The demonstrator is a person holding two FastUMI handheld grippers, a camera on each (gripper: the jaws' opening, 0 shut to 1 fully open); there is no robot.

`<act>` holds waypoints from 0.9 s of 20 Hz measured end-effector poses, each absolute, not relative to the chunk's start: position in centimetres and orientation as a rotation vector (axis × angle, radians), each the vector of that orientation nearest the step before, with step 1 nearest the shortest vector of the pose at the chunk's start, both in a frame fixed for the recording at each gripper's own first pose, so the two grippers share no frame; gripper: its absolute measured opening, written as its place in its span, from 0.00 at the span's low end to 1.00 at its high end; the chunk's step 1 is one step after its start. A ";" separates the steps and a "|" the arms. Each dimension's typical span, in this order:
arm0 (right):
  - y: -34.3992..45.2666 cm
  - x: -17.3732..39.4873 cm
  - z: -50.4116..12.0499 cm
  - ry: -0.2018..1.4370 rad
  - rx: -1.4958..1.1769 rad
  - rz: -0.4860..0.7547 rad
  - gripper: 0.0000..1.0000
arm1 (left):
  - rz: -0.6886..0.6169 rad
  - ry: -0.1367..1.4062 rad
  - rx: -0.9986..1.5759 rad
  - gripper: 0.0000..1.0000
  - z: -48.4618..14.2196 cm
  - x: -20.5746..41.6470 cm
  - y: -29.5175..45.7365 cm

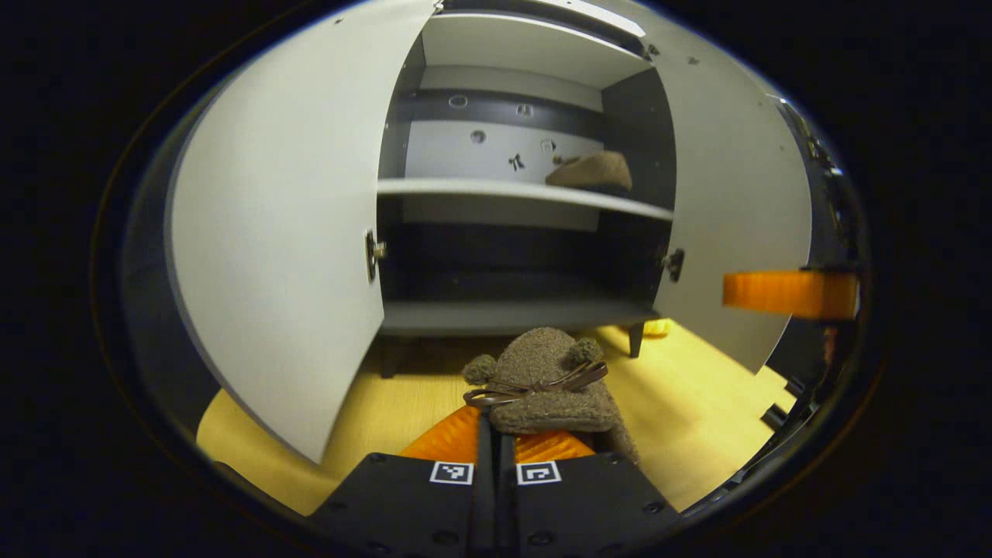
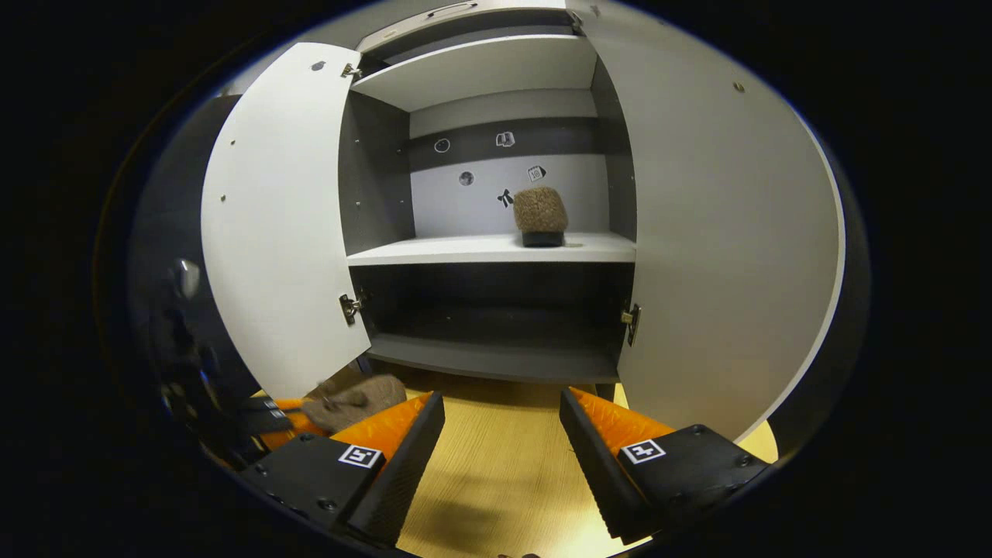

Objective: Grab one shoe with the right hand and put it into the shoe cabinet, grab the other shoe with the left hand and put it into the shoe cabinet; then close the right door with the right hand and the left door with the left hand.

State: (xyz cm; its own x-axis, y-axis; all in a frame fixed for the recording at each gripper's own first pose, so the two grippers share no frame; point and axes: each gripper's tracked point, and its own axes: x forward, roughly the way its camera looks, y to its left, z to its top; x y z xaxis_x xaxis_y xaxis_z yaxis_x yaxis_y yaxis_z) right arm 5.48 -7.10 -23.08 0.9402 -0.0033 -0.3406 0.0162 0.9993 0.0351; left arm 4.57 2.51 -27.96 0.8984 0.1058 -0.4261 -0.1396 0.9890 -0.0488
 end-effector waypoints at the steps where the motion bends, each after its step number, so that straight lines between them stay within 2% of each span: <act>1: -6.8 5.4 -22.6 0.350 0.026 -0.014 0.96 | 0.138 0.429 -0.080 0.06 -25.5 4.6 2.8; 5: -4.9 5.9 -19.8 0.309 0.006 0.024 0.96 | 0.167 0.338 -0.046 0.06 -15.5 6.9 4.6; 9: -3.7 8.6 -16.9 0.256 -0.058 0.103 0.96 | 0.219 0.232 0.019 0.06 -8.4 12.7 6.6; 13: -2.8 11.3 -14.8 0.231 -0.034 0.219 0.97 | 0.251 0.210 0.015 0.06 -5.7 20.1 7.4; 16: -2.2 12.7 -14.8 0.270 0.039 0.313 0.98 | 0.291 0.216 0.038 0.06 -5.6 25.5 8.5; 18: -2.7 14.1 -14.8 0.284 0.083 0.330 0.98 | 0.296 0.244 0.054 0.06 -6.4 28.9 9.3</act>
